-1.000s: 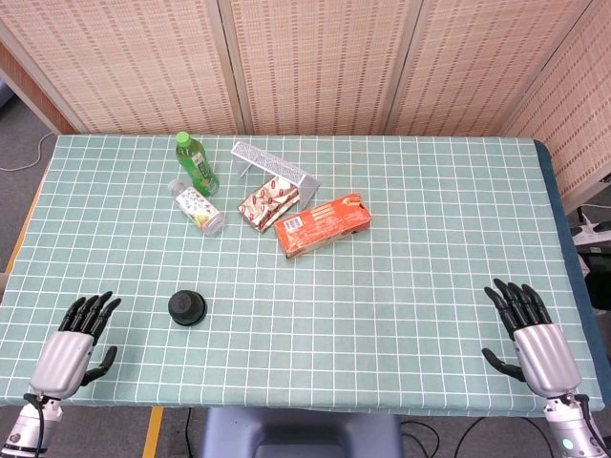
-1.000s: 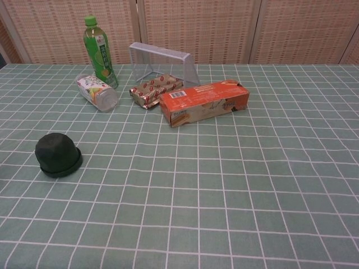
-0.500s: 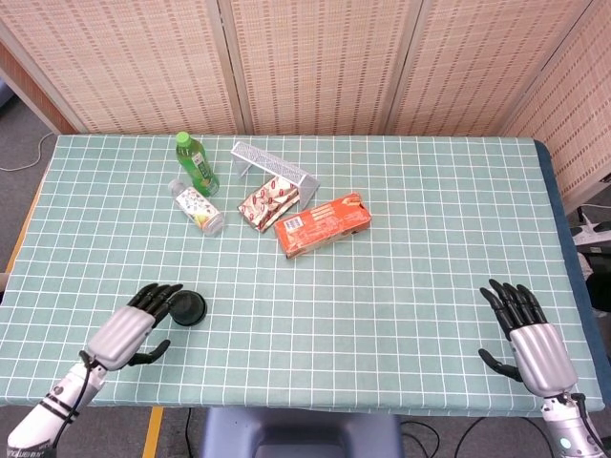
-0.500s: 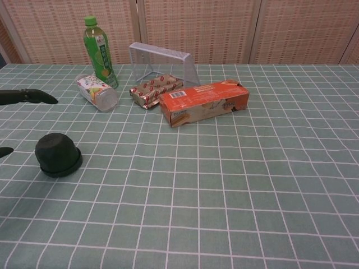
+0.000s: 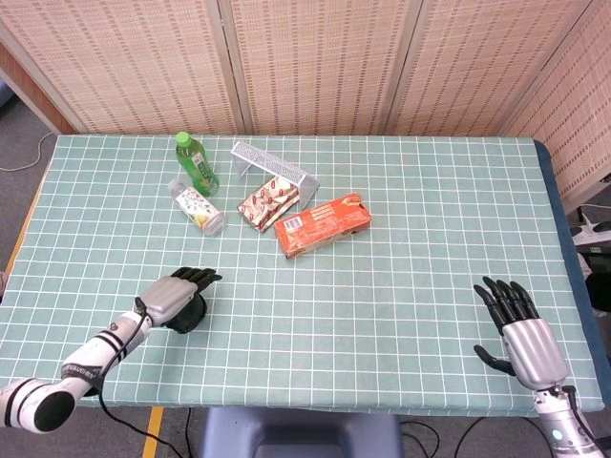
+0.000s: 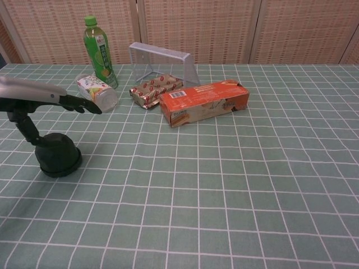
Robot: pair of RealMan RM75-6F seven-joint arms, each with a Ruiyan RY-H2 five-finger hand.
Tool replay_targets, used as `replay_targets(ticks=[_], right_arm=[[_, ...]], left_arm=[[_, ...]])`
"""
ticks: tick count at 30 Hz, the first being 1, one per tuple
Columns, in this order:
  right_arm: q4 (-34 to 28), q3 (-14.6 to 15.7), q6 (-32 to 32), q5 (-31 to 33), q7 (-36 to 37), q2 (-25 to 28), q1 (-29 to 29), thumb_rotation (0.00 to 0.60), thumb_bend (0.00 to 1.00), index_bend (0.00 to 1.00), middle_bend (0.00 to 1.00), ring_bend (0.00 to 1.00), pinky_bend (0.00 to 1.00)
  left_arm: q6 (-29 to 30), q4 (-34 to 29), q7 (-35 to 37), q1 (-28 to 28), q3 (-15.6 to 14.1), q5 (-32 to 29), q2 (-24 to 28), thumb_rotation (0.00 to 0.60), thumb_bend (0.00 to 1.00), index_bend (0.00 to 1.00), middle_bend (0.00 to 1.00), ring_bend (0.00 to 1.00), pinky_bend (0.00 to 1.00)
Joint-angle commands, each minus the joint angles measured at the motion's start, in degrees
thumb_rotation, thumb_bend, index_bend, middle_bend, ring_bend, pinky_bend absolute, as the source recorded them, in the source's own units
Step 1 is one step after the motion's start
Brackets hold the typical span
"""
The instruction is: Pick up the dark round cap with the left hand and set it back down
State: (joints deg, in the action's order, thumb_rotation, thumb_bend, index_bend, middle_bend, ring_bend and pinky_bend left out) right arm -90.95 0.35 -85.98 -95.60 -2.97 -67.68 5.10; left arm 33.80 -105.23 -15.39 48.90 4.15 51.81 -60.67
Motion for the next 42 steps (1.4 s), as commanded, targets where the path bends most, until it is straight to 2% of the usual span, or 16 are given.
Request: replay_targets(ticks=[1, 8, 17, 26, 33, 36, 39, 42], right_arm=[[0.1, -0.1, -0.3, -0.1, 0.3, 0.0, 0.0, 0.6, 0.12, 0.0, 0.0, 0.0, 0.0], [0.3, -0.2, -0.8, -0.2, 1.3, 0.1, 0.0, 0.6, 0.12, 0.0, 0.0, 0.0, 0.0], [0.3, -0.1, -0.8, -0.2, 1.7, 0.3, 0.1, 0.6, 0.12, 0.0, 0.0, 0.0, 0.0], [0.2, -0.1, -1.0, -0.3, 1.7, 0.3, 0.1, 0.6, 0.12, 0.0, 0.0, 0.0, 0.0], [0.2, -0.1, -0.8, -0.1, 1.6, 0.2, 0.2, 0.6, 0.12, 0.0, 0.0, 0.0, 0.0], [0.1, -0.2, -0.9, 0.1, 1.6, 0.2, 0.2, 0.6, 0.12, 0.0, 0.0, 0.0, 0.0], [0.1, -0.2, -1.0, 0.1, 1.9, 0.2, 0.1, 0.6, 0.12, 0.0, 0.0, 0.0, 0.0], [0.1, -0.2, -1.1, 0.0, 1.9, 0.2, 0.1, 0.6, 0.12, 0.0, 0.0, 0.0, 0.0]], left_arm=[[-0.9, 3.3, -6.0, 6.3, -3.5, -9.1, -3.3, 0.6, 0.38, 0.0, 0.0, 0.0, 0.02], [-2.2, 4.2, -11.2, 15.8, -11.1, -24.2, -4.1, 0.6, 0.37, 0.0, 0.0, 0.0, 0.02], [0.4, 3.1, -16.3, 24.7, -18.4, -35.8, -6.2, 0.6, 0.37, 0.0, 0.0, 0.0, 0.02], [-0.3, 3.9, -17.1, 29.3, -22.2, -41.0, -8.3, 0.6, 0.35, 0.0, 0.0, 0.0, 0.05], [0.7, 5.0, -16.2, 30.2, -23.6, -41.0, -9.5, 0.6, 0.35, 0.0, 0.0, 0.0, 0.09], [2.2, 5.2, -16.6, 30.3, -24.5, -40.7, -10.3, 0.6, 0.35, 0.07, 0.03, 0.02, 0.15], [2.8, 5.4, -17.1, 30.7, -25.4, -41.2, -11.0, 0.6, 0.35, 0.19, 0.16, 0.1, 0.25], [3.7, 5.5, -17.7, 31.1, -26.1, -41.9, -11.7, 0.6, 0.35, 0.27, 0.24, 0.16, 0.31]])
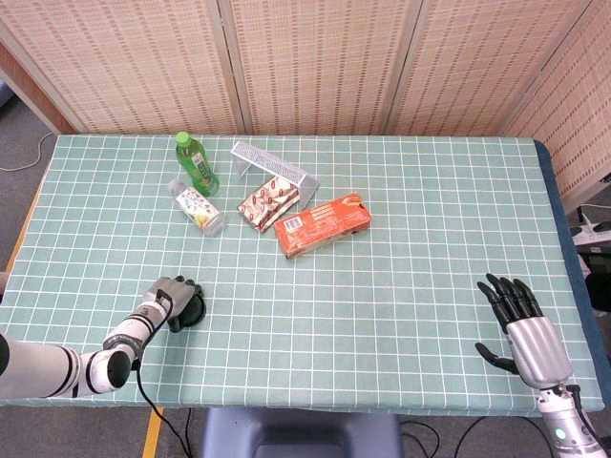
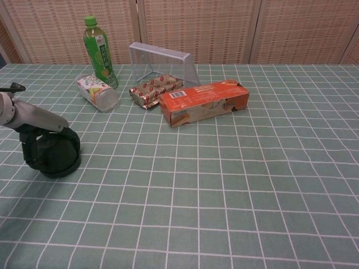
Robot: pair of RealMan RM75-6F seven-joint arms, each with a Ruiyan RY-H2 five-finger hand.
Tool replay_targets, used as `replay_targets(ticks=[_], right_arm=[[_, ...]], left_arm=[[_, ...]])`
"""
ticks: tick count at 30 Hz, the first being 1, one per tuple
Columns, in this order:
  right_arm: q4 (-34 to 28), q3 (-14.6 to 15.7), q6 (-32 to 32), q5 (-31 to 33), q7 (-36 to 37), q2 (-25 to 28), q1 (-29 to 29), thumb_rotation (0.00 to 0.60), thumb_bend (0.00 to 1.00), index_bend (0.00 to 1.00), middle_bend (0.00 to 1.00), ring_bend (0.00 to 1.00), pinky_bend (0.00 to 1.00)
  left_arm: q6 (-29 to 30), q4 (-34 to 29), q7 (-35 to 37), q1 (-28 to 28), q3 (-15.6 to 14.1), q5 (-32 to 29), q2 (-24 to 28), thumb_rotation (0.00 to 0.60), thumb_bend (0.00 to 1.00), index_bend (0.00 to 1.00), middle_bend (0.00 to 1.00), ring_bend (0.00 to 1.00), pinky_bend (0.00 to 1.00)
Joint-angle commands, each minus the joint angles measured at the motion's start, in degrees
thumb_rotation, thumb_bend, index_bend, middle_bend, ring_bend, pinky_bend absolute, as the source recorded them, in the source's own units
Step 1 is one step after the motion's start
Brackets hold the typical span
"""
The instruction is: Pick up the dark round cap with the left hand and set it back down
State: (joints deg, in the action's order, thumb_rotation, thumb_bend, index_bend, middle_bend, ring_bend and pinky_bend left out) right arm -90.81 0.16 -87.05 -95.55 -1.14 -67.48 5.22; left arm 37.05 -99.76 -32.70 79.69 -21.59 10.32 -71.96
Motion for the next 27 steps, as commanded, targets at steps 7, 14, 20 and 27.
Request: replay_targets(ticks=[7, 14, 20, 27], right_arm=[[-0.1, 0.0, -0.3, -0.1, -0.1, 0.0, -0.1, 0.6, 0.12, 0.0, 0.0, 0.0, 0.0], [-0.2, 0.0, -0.7, -0.3, 0.2, 0.2, -0.2, 0.6, 0.12, 0.0, 0.0, 0.0, 0.0], [-0.2, 0.1, -0.9, -0.5, 0.2, 0.3, -0.3, 0.6, 0.12, 0.0, 0.0, 0.0, 0.0], [-0.2, 0.2, -1.3, -0.8, 0.5, 0.4, -0.4, 0.6, 0.12, 0.0, 0.0, 0.0, 0.0]], left_arm=[[2.4, -0.4, -0.8, 0.4, -0.7, 0.0, -0.6, 0.6, 0.36, 0.41, 0.39, 0.31, 0.47], [6.8, -2.8, -0.3, -2.1, -0.1, 4.6, 0.4, 0.6, 0.37, 0.52, 0.6, 0.52, 0.7], [10.1, -4.0, -0.2, -4.5, 0.2, 8.5, 0.7, 0.6, 0.36, 0.54, 0.6, 0.53, 0.71], [11.7, -3.1, 3.9, -10.0, 2.4, 15.2, 1.0, 0.6, 0.36, 0.57, 0.62, 0.55, 0.71]])
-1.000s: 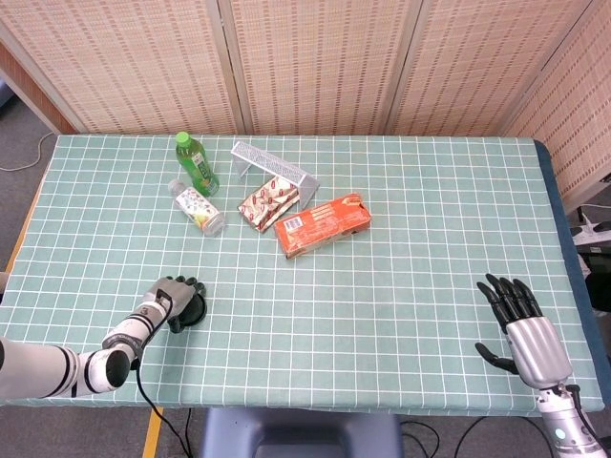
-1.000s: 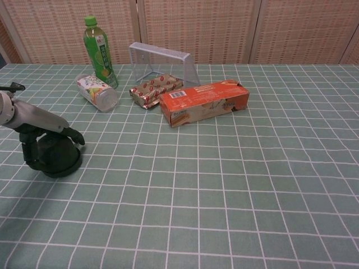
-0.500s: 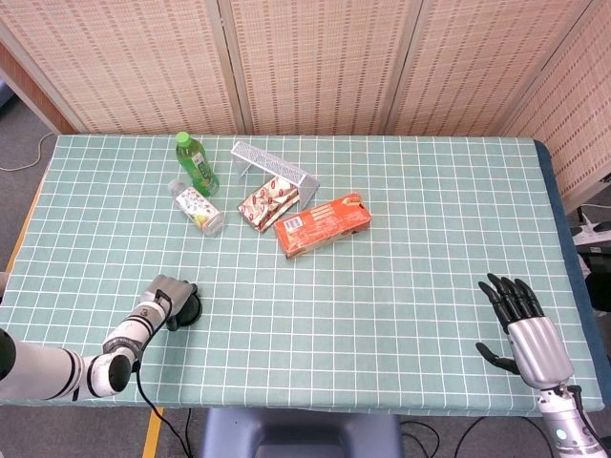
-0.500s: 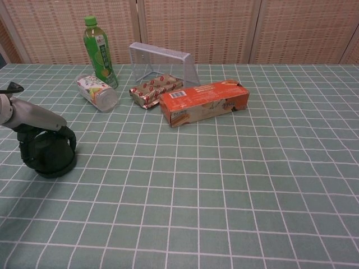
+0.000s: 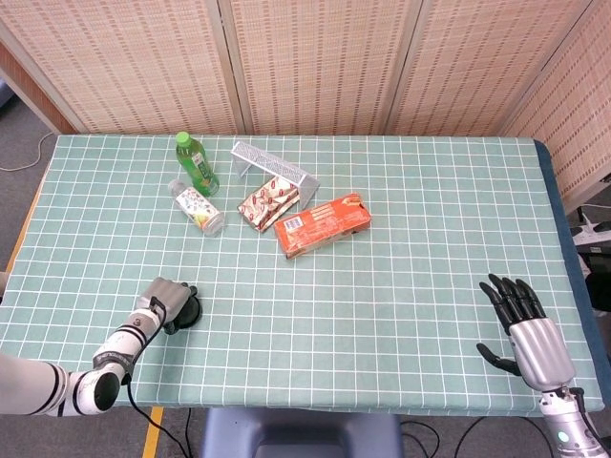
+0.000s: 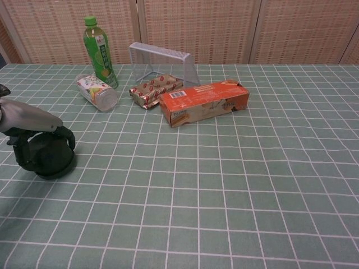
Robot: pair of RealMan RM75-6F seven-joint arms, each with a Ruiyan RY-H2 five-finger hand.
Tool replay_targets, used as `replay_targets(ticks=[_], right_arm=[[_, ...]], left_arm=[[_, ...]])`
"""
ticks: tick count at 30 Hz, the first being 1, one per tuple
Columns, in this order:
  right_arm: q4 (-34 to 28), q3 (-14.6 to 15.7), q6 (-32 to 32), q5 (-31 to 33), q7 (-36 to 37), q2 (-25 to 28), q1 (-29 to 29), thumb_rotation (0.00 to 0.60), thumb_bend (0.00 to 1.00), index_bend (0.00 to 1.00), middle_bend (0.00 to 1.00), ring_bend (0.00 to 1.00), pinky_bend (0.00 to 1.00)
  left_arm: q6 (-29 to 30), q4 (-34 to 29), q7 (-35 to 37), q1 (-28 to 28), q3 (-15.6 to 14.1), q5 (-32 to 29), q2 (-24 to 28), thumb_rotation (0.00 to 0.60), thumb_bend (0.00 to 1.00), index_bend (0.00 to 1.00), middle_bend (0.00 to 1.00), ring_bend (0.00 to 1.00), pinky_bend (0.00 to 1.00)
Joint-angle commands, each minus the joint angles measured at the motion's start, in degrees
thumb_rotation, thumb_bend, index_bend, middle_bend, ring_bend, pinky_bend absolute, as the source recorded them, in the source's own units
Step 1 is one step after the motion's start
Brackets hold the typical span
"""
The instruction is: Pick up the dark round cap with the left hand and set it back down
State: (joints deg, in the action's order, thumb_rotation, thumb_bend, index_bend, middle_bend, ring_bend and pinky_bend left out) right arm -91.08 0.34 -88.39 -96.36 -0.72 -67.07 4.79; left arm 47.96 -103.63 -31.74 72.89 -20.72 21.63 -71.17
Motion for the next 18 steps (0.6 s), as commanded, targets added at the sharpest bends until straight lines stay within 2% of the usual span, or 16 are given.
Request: replay_targets(ticks=[1, 7, 10, 14, 18], right_arm=[[0.1, 0.0, 0.1, 0.0, 0.1, 0.0, 0.0, 0.6, 0.12, 0.0, 0.0, 0.0, 0.0], [0.2, -0.2, 0.3, 0.3, 0.1, -0.1, 0.1, 0.6, 0.12, 0.0, 0.0, 0.0, 0.0], [0.2, -0.1, 0.5, 0.3, -0.1, -0.2, 0.2, 0.6, 0.12, 0.0, 0.0, 0.0, 0.0], [0.1, -0.1, 0.3, 0.3, -0.3, -0.2, 0.1, 0.6, 0.12, 0.0, 0.0, 0.0, 0.0], [0.0, -0.1, 0.3, 0.2, -0.5, -0.2, 0.1, 0.6, 0.12, 0.0, 0.0, 0.0, 0.0]], left_arm=[[1.0, 1.0, 4.0, -4.2, 1.9, 5.6, 0.4, 0.6, 0.37, 0.58, 0.63, 0.55, 0.71], [1.6, 1.5, 16.1, -11.5, 7.5, 19.1, 4.2, 0.6, 0.4, 0.58, 0.63, 0.56, 0.71], [4.2, 2.8, 26.4, -16.7, 11.4, 28.1, 5.1, 0.6, 0.39, 0.58, 0.62, 0.56, 0.73], [7.3, 6.5, 47.5, -24.0, 17.4, 38.9, 4.7, 0.6, 0.39, 0.58, 0.62, 0.56, 0.74], [7.0, 9.1, 70.4, -28.7, 23.5, 42.0, 4.5, 0.6, 0.39, 0.58, 0.63, 0.56, 0.74]])
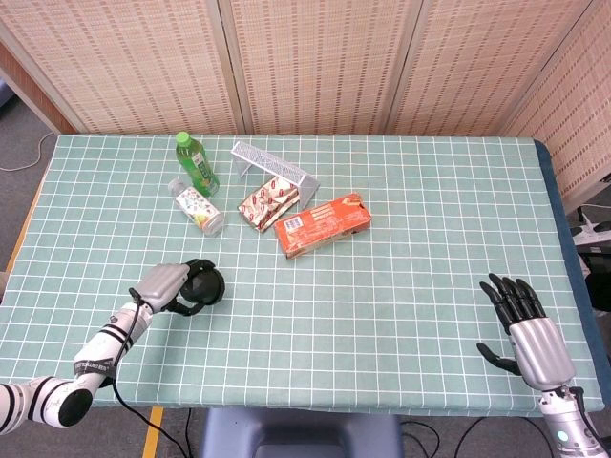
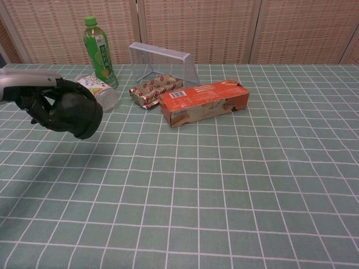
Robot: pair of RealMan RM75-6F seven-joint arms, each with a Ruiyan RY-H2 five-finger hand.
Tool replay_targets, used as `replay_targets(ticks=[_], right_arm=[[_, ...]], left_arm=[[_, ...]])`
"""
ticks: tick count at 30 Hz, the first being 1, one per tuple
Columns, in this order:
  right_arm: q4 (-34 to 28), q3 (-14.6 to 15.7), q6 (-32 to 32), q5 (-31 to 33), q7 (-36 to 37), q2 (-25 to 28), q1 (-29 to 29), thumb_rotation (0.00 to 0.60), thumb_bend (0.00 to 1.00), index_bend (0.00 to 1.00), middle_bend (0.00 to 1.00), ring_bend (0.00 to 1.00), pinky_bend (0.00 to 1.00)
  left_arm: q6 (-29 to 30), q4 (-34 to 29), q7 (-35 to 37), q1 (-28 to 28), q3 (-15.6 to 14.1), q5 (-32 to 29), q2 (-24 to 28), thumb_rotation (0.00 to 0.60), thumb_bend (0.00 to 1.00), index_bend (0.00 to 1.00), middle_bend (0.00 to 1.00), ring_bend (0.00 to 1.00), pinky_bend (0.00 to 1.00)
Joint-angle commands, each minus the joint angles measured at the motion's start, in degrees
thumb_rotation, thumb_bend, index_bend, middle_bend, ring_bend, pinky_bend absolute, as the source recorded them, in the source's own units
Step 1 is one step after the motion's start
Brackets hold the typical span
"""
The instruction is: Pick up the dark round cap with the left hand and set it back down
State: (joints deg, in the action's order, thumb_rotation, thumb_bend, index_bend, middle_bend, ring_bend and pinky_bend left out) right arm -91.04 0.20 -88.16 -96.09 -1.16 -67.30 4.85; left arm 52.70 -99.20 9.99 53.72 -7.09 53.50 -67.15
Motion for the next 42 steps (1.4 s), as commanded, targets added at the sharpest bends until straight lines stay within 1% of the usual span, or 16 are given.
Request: replay_targets(ticks=[1, 2, 3, 5, 8, 12, 16, 21, 23, 28, 29, 31, 32, 35, 39, 42], right_arm=[[0.0, 0.1, 0.1, -0.1, 0.0, 0.0, 0.0, 0.6, 0.12, 0.0, 0.0, 0.0, 0.0], [0.0, 0.1, 0.1, -0.1, 0.0, 0.0, 0.0, 0.6, 0.12, 0.0, 0.0, 0.0, 0.0], [0.0, 0.1, 0.2, -0.1, -0.1, 0.0, 0.1, 0.6, 0.12, 0.0, 0.0, 0.0, 0.0], [0.0, 0.0, 0.2, 0.0, -0.1, 0.0, 0.1, 0.6, 0.12, 0.0, 0.0, 0.0, 0.0], [0.0, 0.0, 0.2, 0.0, -0.1, -0.1, 0.1, 0.6, 0.12, 0.0, 0.0, 0.0, 0.0], [-0.1, 0.2, 0.3, -0.1, -0.1, 0.0, 0.1, 0.6, 0.12, 0.0, 0.0, 0.0, 0.0], [0.1, 0.0, 0.0, -0.2, 0.0, 0.1, 0.0, 0.6, 0.12, 0.0, 0.0, 0.0, 0.0], [0.0, 0.0, 0.6, 0.1, -0.6, 0.0, 0.2, 0.6, 0.12, 0.0, 0.0, 0.0, 0.0], [0.0, 0.0, 0.3, 0.1, -0.5, 0.1, 0.1, 0.6, 0.12, 0.0, 0.0, 0.0, 0.0], [0.0, 0.0, 0.3, 0.0, -0.2, 0.3, 0.1, 0.6, 0.12, 0.0, 0.0, 0.0, 0.0], [0.0, 0.1, 0.5, -0.1, -0.2, 0.3, 0.2, 0.6, 0.12, 0.0, 0.0, 0.0, 0.0], [0.0, 0.3, 0.8, -0.2, -0.3, 0.3, 0.3, 0.6, 0.12, 0.0, 0.0, 0.0, 0.0], [0.0, 0.4, 0.8, -0.3, -0.3, 0.3, 0.3, 0.6, 0.12, 0.0, 0.0, 0.0, 0.0], [-0.1, 0.4, 0.7, -0.5, 0.1, 0.6, 0.3, 0.6, 0.12, 0.0, 0.0, 0.0, 0.0], [-0.3, 0.4, -0.1, -0.6, 1.1, 1.1, 0.0, 0.6, 0.12, 0.0, 0.0, 0.0, 0.0], [-0.1, 0.1, -0.2, -0.3, 0.8, 0.9, 0.0, 0.6, 0.12, 0.0, 0.0, 0.0, 0.0]], left_arm=[[1.8, 4.9, 34.5, -10.5, 11.5, 10.1, 0.5, 0.6, 0.4, 0.58, 0.63, 0.56, 0.74], [1.6, 5.3, 41.8, -11.7, 13.7, 10.4, 0.6, 0.6, 0.4, 0.59, 0.64, 0.57, 0.75], [1.6, 6.2, 45.6, -12.5, 14.7, 11.3, 0.5, 0.6, 0.4, 0.59, 0.65, 0.57, 0.75], [1.3, 8.6, 49.2, -13.5, 15.3, 14.1, 0.4, 0.6, 0.41, 0.6, 0.66, 0.58, 0.76], [-1.0, 9.8, 51.0, -13.8, 15.1, 16.7, 0.9, 0.6, 0.41, 0.6, 0.66, 0.58, 0.76], [-3.9, 11.3, 48.6, -13.3, 14.2, 19.2, 1.2, 0.6, 0.41, 0.6, 0.66, 0.58, 0.76], [-8.4, 12.1, 40.4, -11.7, 12.5, 19.9, 1.9, 0.6, 0.41, 0.6, 0.66, 0.59, 0.77], [-12.0, 12.4, 23.7, -9.6, 10.6, 17.3, 2.2, 0.6, 0.41, 0.6, 0.66, 0.59, 0.78], [-12.5, 12.9, 14.7, -8.5, 9.8, 15.2, 1.9, 0.6, 0.41, 0.6, 0.66, 0.6, 0.78], [-6.9, 12.8, -11.5, -7.5, 7.3, 9.9, -0.6, 0.6, 0.43, 0.6, 0.67, 0.61, 0.81], [-6.0, 12.0, -18.6, -7.0, 6.5, 7.4, -0.8, 0.6, 0.43, 0.6, 0.67, 0.61, 0.81], [-4.4, 10.2, -29.6, -5.7, 5.4, 2.4, -1.0, 0.6, 0.43, 0.6, 0.66, 0.61, 0.82], [-2.7, 8.9, -36.8, -4.8, 4.8, -1.5, -1.4, 0.6, 0.43, 0.6, 0.66, 0.61, 0.82], [2.0, 6.5, -50.8, -2.8, 3.6, -9.0, -3.4, 0.6, 0.44, 0.61, 0.67, 0.62, 0.83], [6.4, 4.6, -62.4, -0.9, 2.4, -15.7, -5.2, 0.6, 0.44, 0.61, 0.67, 0.62, 0.83], [7.6, 2.6, -66.2, 0.0, 2.5, -19.6, -5.5, 0.6, 0.44, 0.6, 0.66, 0.62, 0.82]])
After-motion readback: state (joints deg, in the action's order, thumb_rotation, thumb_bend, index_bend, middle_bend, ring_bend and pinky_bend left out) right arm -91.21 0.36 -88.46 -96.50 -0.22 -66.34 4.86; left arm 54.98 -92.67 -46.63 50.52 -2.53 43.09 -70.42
